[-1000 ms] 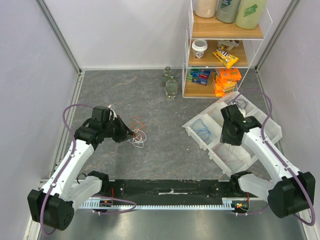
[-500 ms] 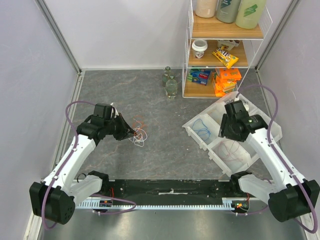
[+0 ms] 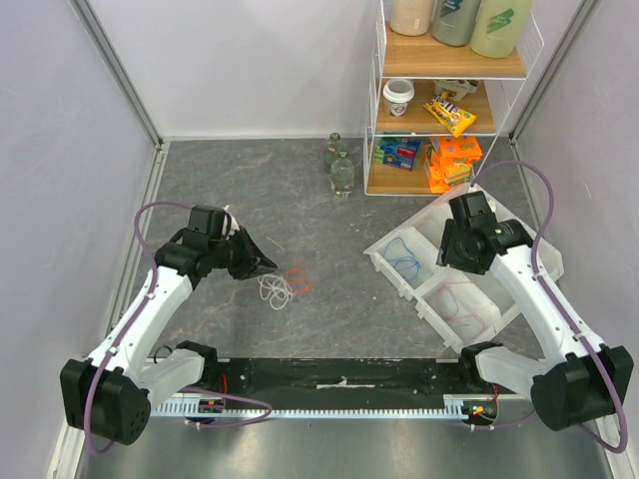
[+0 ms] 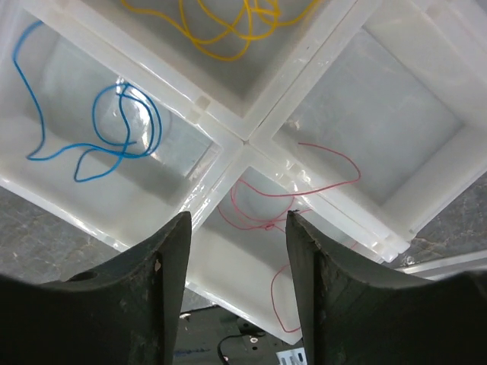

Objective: Untangle the cables

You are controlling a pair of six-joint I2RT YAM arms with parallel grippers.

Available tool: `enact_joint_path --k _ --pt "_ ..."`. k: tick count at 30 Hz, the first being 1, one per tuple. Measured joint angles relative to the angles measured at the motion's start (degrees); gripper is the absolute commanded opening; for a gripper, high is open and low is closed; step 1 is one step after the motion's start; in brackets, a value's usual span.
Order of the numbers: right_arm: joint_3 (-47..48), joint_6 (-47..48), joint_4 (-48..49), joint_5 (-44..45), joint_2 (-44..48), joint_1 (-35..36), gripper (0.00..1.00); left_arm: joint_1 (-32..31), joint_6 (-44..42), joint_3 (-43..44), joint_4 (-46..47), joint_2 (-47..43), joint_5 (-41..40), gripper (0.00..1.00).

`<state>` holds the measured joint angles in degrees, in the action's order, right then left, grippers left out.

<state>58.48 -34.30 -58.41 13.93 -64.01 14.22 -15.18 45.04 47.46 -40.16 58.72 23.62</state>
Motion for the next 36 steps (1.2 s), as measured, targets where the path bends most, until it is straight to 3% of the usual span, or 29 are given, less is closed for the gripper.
enact_joint_path --k 8,10,11,12,18,26,30,36 --pt "1.84 6.8 1.09 -4.59 -2.12 2.78 0.64 0.0 -0.02 -0.04 0.07 0.24 2.36 0.14" --pt "5.46 9.25 2.73 -7.17 -2.47 4.98 0.66 0.0 -0.04 -0.07 0.07 0.24 2.49 0.29" --pt "6.71 10.21 4.44 -8.74 -2.58 6.56 0.66 0.0 -0.11 -0.07 0.09 0.26 2.49 0.45" --pt "7.63 11.1 6.49 -10.78 -2.86 8.83 0.66 0.0 -0.17 -0.17 0.22 0.31 2.38 0.54" --pt "7.26 9.68 20.87 -23.71 -11.34 24.87 0.67 0.0 0.59 -3.58 1.38 3.78 0.66 0.57" --pt "4.11 9.81 38.38 -30.8 -25.24 38.91 0.65 0.11 6.64 -16.35 9.07 11.72 0.79 0.46" --pt "3.65 11.3 43.15 -31.91 -30.77 39.28 0.58 0.11 8.04 -18.45 11.43 14.43 0.92 0.41" --pt "3.65 12.85 45.94 -31.54 -36.92 39.67 0.46 0.11 8.48 -18.84 14.47 14.67 1.16 0.19"
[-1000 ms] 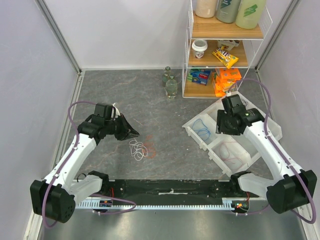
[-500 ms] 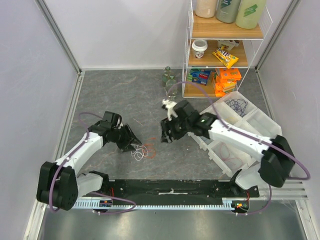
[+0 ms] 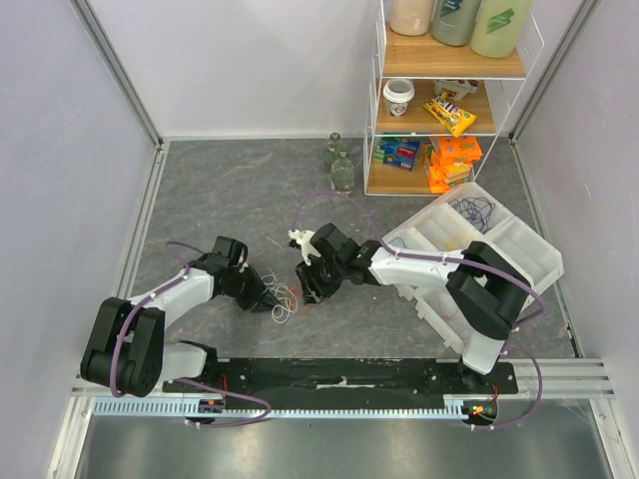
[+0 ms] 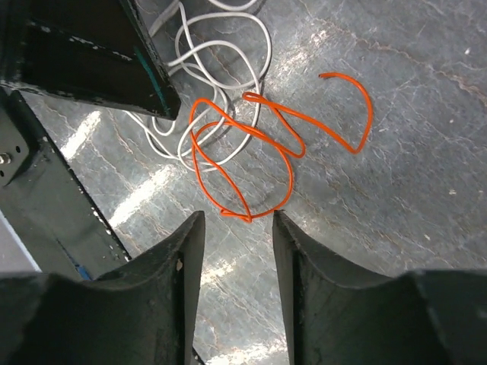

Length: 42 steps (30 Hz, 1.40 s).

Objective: Untangle the cables

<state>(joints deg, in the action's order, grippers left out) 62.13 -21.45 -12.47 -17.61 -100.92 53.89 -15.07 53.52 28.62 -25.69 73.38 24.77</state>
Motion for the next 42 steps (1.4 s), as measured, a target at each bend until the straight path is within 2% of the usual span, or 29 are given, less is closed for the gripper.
enact_joint_path --k 3,5,7,10,11,12,18,21,28,32,36,42 --pt "0.0 0.44 0.55 -0.02 -1.33 0.59 0.43 0.02 0.02 0.0 0.33 0.07 0.46 0.14" --pt "0.0 0.55 1.29 -0.11 -2.36 1.03 0.42 0.0 0.02 0.02 0.17 -0.2 0.63 0.07" --pt "0.0 0.57 1.53 -0.13 -3.3 1.55 0.37 0.0 0.0 0.04 -0.66 -1.51 0.59 0.04" --pt "0.0 0.68 1.86 -0.13 -3.96 2.29 0.23 0.02 -0.02 0.46 -2.25 -4.48 0.26 0.02" --pt "0.0 0.85 1.95 -0.13 -4.09 2.43 0.15 0.0 -0.02 0.79 -2.69 -5.35 0.17 0.02" --pt "0.0 1.05 2.05 -0.13 -4.17 2.56 0.0 0.02 -0.02 1.07 -2.95 -5.97 0.09 0.02" --pt "-0.02 1.53 0.13 4.72 -3.15 2.75 0.0 0.0 -0.2 5.79 -9.18 -11.58 -2.51 0.02" --pt "-1.14 1.44 -2.01 10.78 2.29 2.71 0.0 0.11 -0.52 11.26 -15.04 -16.48 -6.97 0.02" --pt "-5.99 -0.68 -6.78 25.62 23.65 -1.73 0.0 0.22 -1.62 27.71 -27.85 -26.99 -25.77 0.02" --pt "-8.22 -1.05 -9.49 32.28 31.65 -3.39 0.0 0.22 -1.77 34.91 -33.0 -30.77 -36.65 0.02" --pt "-10.49 -2.23 -12.35 37.55 35.89 -3.65 0.0 0.24 -2.05 42.38 -36.37 -33.03 -45.09 0.02" --pt "-13.03 -5.18 -16.26 40.5 37.0 -5.31 0.0 0.26 -5.68 58.29 -36.68 -32.76 -55.08 0.02"
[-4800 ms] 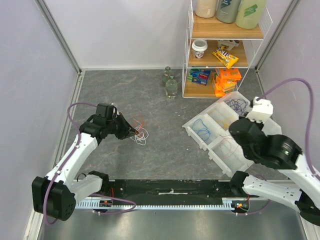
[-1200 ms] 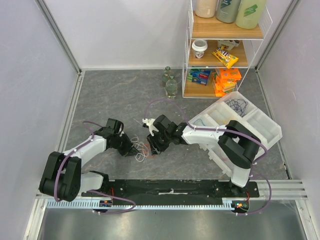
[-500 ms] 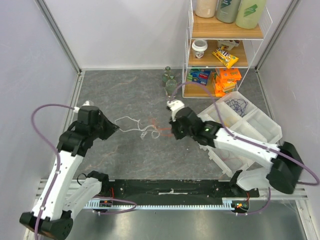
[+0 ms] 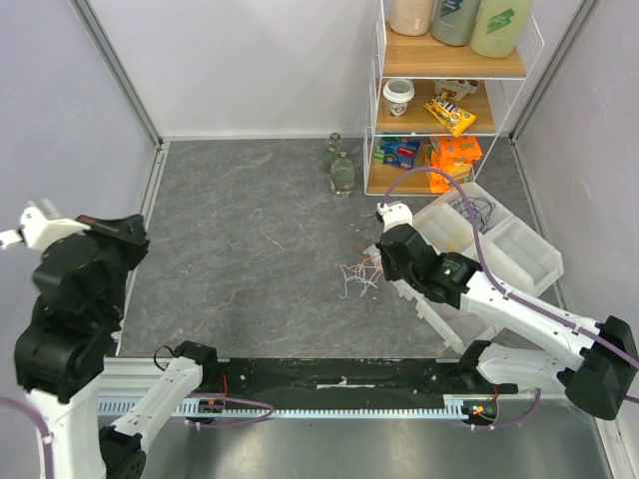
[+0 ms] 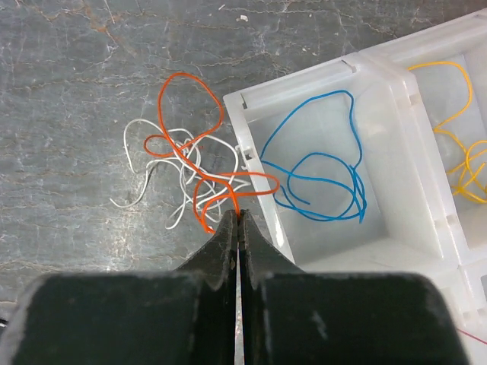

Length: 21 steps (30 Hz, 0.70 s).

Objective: Untangle the cables

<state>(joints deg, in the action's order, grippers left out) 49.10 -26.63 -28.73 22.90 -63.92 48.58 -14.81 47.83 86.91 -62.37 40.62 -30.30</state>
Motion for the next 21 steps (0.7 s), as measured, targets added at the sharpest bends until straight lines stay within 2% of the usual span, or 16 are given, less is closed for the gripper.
enact_joint_path --k 3,4,6,7,9,13,14,15,17,21 --pt "0.07 0.04 -0.55 -1.11 0.0 0.0 0.0 0.02 -2.1 4.2 2.05 -0.04 -0.92 0.02" --pt "0.22 0.09 -0.57 -2.21 0.0 0.0 0.0 0.0 -2.67 4.44 3.13 -0.11 -0.37 0.05" --pt "0.98 0.24 -0.68 -5.07 -0.09 -0.02 0.0 0.07 -3.48 2.97 5.05 -0.15 2.89 0.21" --pt "2.12 0.26 -1.01 -7.13 -0.46 -0.07 0.0 0.07 -3.63 1.25 5.92 -0.13 5.29 0.25" --pt "5.18 0.26 -0.96 -10.99 -1.66 -0.04 0.0 0.07 -3.58 -3.41 7.04 0.37 11.52 0.34" --pt "12.72 0.22 0.15 -19.8 -4.26 -0.04 0.0 0.07 -2.82 -14.21 9.7 4.17 26.51 0.43" --pt "14.62 0.22 0.37 -22.21 -5.03 -0.04 0.0 0.07 -2.54 -17.0 10.84 5.09 30.51 0.48" --pt "16.44 0.2 0.42 -24.3 -5.81 -0.04 0.0 0.07 -2.27 -19.76 12.26 6.12 34.47 0.59" --pt "20.57 0.17 0.74 -28.76 -7.54 -0.04 0.0 0.07 -1.7 -24.46 15.47 7.52 41.75 0.69" --pt "27.02 -0.07 0.79 -35.01 -9.42 0.07 0.0 0.04 -0.76 -28.2 23.63 7.1 54.45 0.73"
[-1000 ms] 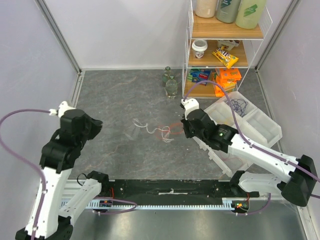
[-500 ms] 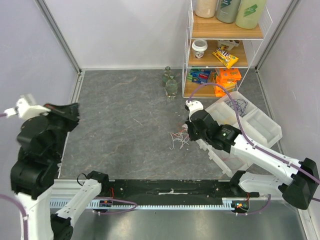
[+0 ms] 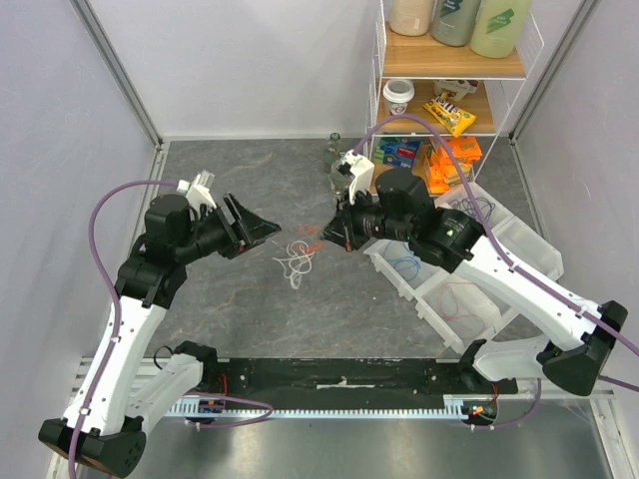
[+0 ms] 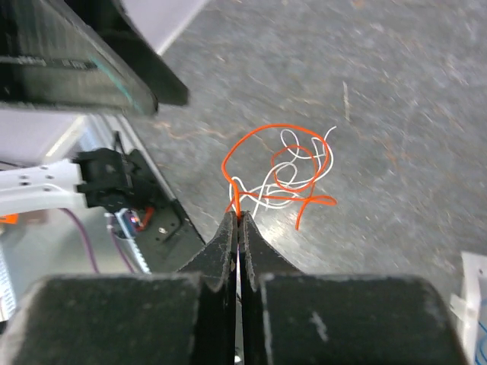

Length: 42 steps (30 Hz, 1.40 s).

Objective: Untangle the cables

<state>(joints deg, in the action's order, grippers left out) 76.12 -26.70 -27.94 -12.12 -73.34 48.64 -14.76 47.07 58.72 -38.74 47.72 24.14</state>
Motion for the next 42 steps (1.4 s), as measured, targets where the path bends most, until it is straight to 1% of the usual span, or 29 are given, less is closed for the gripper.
enact_joint_path --k 2,5,10,11,12,15,17,18,20,21,23,27,30,34,39,40,42 --pt "3.41 -0.44 -0.35 -2.34 -1.05 0.0 0.0 -0.83 -0.02 0.09 5.55 -0.09 5.75 0.73" --pt "8.37 -1.03 -0.61 -6.36 -3.08 0.0 0.0 -4.24 -1.95 1.79 8.74 0.44 9.14 0.7" --pt "11.69 -1.2 -0.76 -11.87 -4.94 0.0 0.0 -10.43 -9.66 7.3 8.9 2.51 9.05 0.71" --pt "11.85 -1.2 -0.92 -12.55 -5.05 0.0 0.0 -11.58 -11.72 8.15 8.87 2.89 8.96 0.7" --pt "11.96 -1.18 -1.09 -13.16 -5.11 0.0 0.0 -12.44 -13.33 8.61 8.9 3.15 8.94 0.66" --pt "12.33 -1.2 -1.79 -14.05 -5.11 0.0 0.0 -13.9 -16.68 9.25 8.52 3.65 7.91 0.58" --pt "12.61 -1.38 -2.12 -13.33 -5.11 0.0 0.0 -13.97 -17.49 9.25 8.28 3.65 7.43 0.57" --pt "13.0 -1.84 -2.54 -12.35 -5.09 0.0 0.0 -13.97 -17.77 9.2 8.37 3.54 7.26 0.59" --pt "13.88 -2.54 -3.06 -10.88 -5.07 0.0 0.0 -13.97 -18.03 7.87 9.68 2.38 6.64 0.68" --pt "14.73 -3.21 -3.32 -10.27 -5.05 0.0 0.0 -13.97 -18.08 6.21 10.75 1.07 6.19 0.7" --pt "16.76 -4.35 -3.45 -9.9 -5.07 -0.02 0.0 -13.97 -18.1 2.14 12.11 -2.16 5.4 0.71" --pt "21.03 -6.29 -3.1 -9.94 -5.09 -0.02 0.0 -13.99 -18.12 -2.71 12.52 -5.6 4.24 0.65" --pt "22.99 -7.08 -2.78 -9.9 -5.09 0.0 0.0 -13.99 -17.99 -4.85 14.67 -6.58 3.78 0.65" --pt "23.69 -7.91 -2.75 -9.94 -5.09 0.0 0.0 -13.99 -16.74 -7.32 16.9 -7.08 2.84 0.57" --pt "23.69 -8.5 -2.82 -9.94 -5.22 0.0 0.0 -13.99 -13.07 -8.9 21.24 -5.55 1.73 0.56" --pt "23.69 -8.59 -2.82 -9.94 -5.25 0.0 0.0 -13.99 -12.35 -9.29 22.05 -5.42 1.66 0.54" --pt "23.69 -8.74 -2.84 -9.94 -5.27 0.0 0.0 -13.99 -10.78 -10.45 24.02 -5.4 1.64 0.47"
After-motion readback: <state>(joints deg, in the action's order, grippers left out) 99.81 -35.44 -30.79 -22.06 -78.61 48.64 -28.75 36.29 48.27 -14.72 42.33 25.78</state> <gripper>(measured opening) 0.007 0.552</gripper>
